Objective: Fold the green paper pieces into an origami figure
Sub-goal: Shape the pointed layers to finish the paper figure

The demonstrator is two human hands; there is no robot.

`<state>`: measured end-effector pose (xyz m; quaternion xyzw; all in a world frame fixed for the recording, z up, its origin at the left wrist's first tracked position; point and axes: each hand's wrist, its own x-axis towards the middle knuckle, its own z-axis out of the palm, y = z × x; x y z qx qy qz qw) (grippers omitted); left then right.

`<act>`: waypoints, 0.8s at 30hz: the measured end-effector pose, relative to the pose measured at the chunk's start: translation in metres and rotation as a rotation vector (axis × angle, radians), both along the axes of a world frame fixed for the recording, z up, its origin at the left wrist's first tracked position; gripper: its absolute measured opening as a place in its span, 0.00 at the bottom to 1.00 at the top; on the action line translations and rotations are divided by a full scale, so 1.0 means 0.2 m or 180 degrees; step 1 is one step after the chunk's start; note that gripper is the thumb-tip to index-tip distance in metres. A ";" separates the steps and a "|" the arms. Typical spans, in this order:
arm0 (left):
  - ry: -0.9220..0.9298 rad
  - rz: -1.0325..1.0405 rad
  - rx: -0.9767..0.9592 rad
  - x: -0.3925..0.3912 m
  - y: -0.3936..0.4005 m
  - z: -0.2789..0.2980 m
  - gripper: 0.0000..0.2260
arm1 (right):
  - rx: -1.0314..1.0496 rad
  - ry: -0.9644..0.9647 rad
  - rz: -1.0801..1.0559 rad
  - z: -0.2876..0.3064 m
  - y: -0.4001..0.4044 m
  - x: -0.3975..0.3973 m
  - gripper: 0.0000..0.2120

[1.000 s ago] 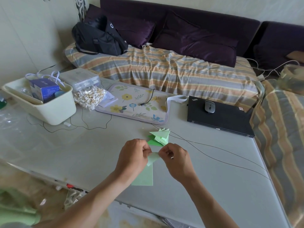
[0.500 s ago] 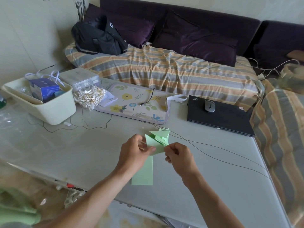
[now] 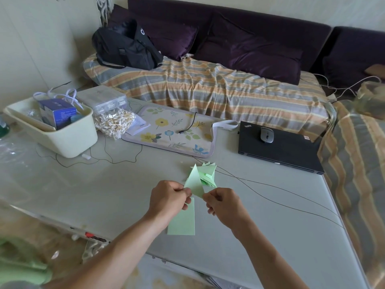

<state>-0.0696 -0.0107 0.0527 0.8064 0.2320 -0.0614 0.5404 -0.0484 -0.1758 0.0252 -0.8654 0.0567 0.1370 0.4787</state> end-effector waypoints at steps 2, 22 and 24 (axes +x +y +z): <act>0.0014 0.0012 -0.0016 0.01 0.00 0.00 0.08 | -0.0056 -0.0009 0.0033 0.00 0.00 0.00 0.09; 0.0058 -0.2077 0.2403 -0.04 0.02 -0.21 0.26 | 0.0867 0.0398 -0.1297 -0.10 -0.02 0.17 0.07; 0.0144 -0.2405 0.2689 -0.05 0.03 -0.24 0.30 | 0.0992 0.0377 -0.1449 -0.11 0.00 0.18 0.08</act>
